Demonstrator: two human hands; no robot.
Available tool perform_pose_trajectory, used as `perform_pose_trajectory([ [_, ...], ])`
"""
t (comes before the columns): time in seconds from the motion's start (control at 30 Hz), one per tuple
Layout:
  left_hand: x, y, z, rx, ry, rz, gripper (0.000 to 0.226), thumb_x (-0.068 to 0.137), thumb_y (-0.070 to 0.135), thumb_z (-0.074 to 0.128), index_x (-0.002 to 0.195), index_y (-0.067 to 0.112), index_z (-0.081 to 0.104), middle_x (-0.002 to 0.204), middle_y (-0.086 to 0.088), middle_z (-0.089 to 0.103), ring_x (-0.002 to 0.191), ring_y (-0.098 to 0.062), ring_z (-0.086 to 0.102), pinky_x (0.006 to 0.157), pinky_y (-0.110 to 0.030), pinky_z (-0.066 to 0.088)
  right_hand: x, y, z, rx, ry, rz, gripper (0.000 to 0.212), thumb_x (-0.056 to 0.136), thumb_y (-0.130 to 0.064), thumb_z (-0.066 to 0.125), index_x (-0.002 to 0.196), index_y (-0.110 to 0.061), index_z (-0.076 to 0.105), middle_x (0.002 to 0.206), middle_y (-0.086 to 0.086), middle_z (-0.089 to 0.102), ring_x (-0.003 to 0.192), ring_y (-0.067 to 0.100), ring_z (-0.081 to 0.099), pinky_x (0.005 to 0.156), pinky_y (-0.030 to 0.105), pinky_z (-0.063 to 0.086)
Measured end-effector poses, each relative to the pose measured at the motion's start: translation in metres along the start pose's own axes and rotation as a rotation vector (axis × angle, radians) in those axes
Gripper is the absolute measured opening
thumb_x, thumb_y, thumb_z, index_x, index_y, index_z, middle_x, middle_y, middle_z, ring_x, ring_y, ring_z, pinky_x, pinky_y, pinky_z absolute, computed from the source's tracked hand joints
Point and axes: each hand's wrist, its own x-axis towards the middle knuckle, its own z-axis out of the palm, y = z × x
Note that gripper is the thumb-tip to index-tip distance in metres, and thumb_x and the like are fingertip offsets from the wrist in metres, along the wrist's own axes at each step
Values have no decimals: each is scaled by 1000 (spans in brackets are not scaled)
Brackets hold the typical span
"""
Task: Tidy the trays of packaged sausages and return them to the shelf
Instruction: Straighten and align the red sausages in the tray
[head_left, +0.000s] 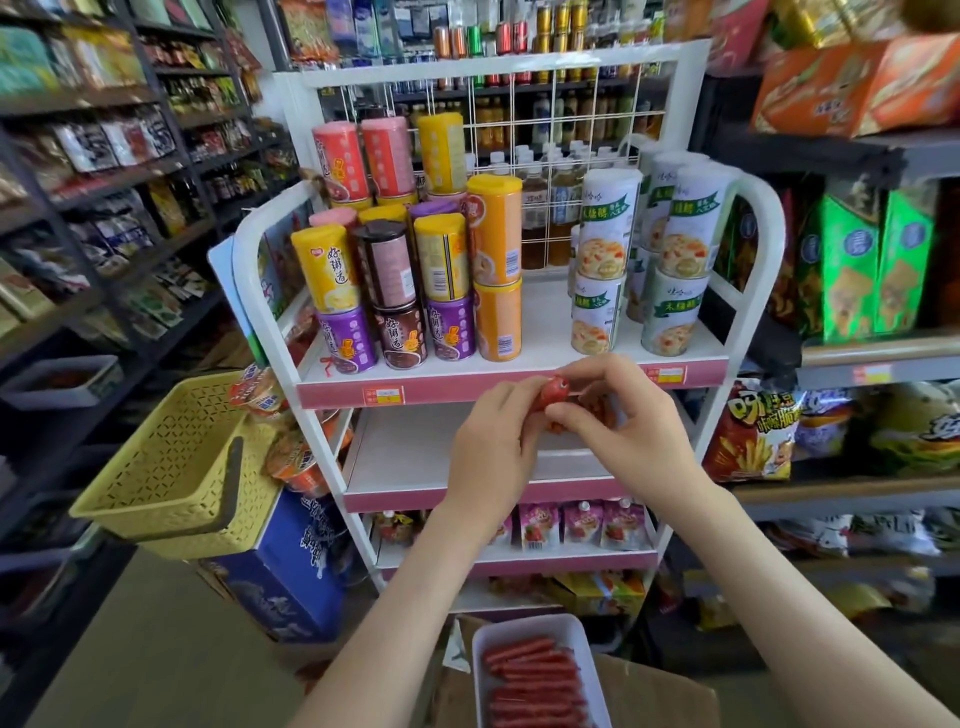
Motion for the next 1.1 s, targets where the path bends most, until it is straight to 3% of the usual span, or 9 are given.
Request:
perform_pose_trajectory([
  [0.17, 3, 10, -2, 1, -30, 11, 34, 92, 35, 47, 117, 15, 59, 103, -1, 63, 96, -13, 54, 75, -20, 42, 1, 1, -6, -70, 60, -91, 20, 86, -4, 67, 98, -19, 60, 91, -2, 64, 86, 4, 59, 76, 12, 47],
  [0.27, 3, 8, -7, -109, -112, -105, 29, 89, 40, 56, 111, 21, 59, 101, 7, 61, 93, -7, 56, 77, -18, 44, 1, 7, -14, 191, 138, 104, 13, 91, -6, 60, 98, -17, 63, 85, -7, 65, 84, 5, 62, 81, 21, 51],
  [0.4, 4, 11, -17, -418, -105, -404, 12, 86, 18, 67, 93, 26, 63, 88, 15, 64, 81, 7, 58, 72, -9, 42, 0, 33, -26, 615, 260, 377, 12, 96, -16, 54, 98, -13, 65, 90, 6, 62, 93, 23, 57, 97, 43, 46],
  [0.53, 6, 31, -19, -820, 5, -522, 18, 84, 5, 66, 99, 15, 65, 88, 14, 68, 87, 2, 62, 76, -11, 46, -7, 50, -23, 971, 333, 535, 16, 97, -13, 46, 89, -7, 59, 87, 4, 58, 90, 19, 54, 87, 25, 52],
  [0.63, 6, 46, -12, -851, -8, -435, 20, 86, 5, 64, 103, 14, 66, 100, 10, 69, 99, -2, 63, 81, -13, 47, -11, 53, -16, 1054, 355, 627, 21, 98, -17, 43, 83, -10, 56, 75, -1, 56, 76, 11, 54, 75, 21, 53],
  [0.7, 5, 51, -7, -801, 6, -367, 17, 88, 11, 62, 104, 15, 66, 104, 7, 69, 103, -4, 63, 85, -16, 47, -16, 51, -14, 961, 276, 654, 20, 92, -25, 50, 92, -8, 60, 77, 2, 58, 77, 13, 57, 82, 26, 51],
  [0.8, 5, 49, -1, -607, 22, -264, 11, 89, 26, 63, 100, 25, 66, 99, 15, 69, 97, -3, 63, 86, -18, 48, -21, 45, -19, 523, 150, 666, 30, 88, -32, 59, 110, -11, 61, 103, 1, 66, 100, 16, 61, 99, 36, 45],
  [0.9, 5, 40, 5, -202, 28, -21, 21, 88, 33, 57, 99, 17, 65, 93, 8, 66, 87, -6, 60, 76, -10, 43, -21, 29, -24, 292, 137, 501, 38, 87, -26, 64, 123, -25, 52, 123, -7, 57, 115, 6, 53, 100, 26, 43],
  [1.1, 3, 35, 16, -1, 62, 93, 26, 88, 23, 53, 107, 8, 63, 86, -4, 57, 80, -10, 48, 68, -12, 33, -21, 2, -21, -50, 56, 21, 36, 82, -8, 71, 96, -37, 55, 94, -15, 58, 94, 6, 53, 82, 13, 42],
])
